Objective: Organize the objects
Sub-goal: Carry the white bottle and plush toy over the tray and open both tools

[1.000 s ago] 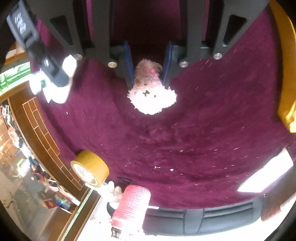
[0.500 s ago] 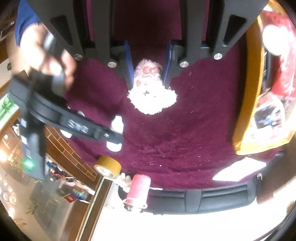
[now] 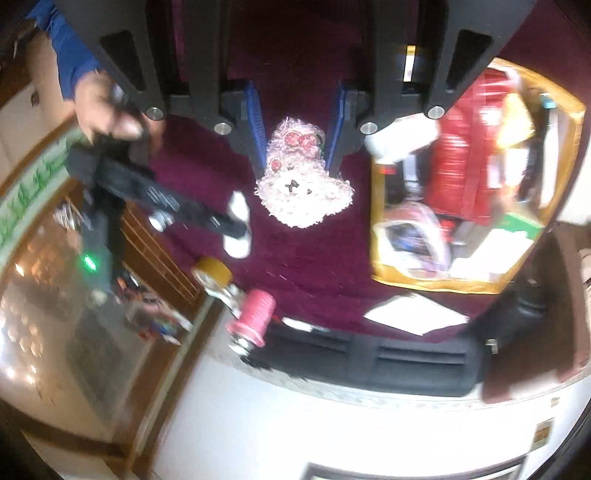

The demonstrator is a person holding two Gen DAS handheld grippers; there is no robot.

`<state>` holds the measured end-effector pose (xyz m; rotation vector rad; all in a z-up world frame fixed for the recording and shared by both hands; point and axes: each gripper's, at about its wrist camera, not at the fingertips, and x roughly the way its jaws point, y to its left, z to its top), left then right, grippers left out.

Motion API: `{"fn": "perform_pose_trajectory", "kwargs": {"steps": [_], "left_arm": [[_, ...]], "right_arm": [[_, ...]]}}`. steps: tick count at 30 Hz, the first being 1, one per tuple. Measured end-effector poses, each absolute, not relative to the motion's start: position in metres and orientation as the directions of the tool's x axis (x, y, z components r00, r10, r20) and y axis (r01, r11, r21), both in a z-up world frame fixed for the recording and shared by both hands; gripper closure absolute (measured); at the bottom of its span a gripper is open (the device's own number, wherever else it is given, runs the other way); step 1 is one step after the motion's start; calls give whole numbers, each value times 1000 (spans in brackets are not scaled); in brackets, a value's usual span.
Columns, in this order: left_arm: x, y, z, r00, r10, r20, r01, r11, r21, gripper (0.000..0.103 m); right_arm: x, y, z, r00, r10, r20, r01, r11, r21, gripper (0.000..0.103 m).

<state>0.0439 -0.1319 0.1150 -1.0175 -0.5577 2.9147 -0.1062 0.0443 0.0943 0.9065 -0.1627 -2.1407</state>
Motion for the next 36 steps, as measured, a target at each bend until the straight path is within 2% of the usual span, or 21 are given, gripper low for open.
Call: {"fn": "perform_pose_trajectory", "kwargs": {"steps": [11,18,36], "left_arm": [[89,-236,99,-795,-53,-604,302,-899,-318,74],[89,-263,76,-771,-59,-634,347,-874,-341,74],[61,-282,39,-719,-34,-694,369,-865,-340,72]], "right_arm": [[2,-47,104,-265,-798,-542,787,-504,357,71],[37,-86,81,-223,-767,-601,832,-472,293,71],[23,-107,43,-186,-691,-698,800,-519,301,71]]}}
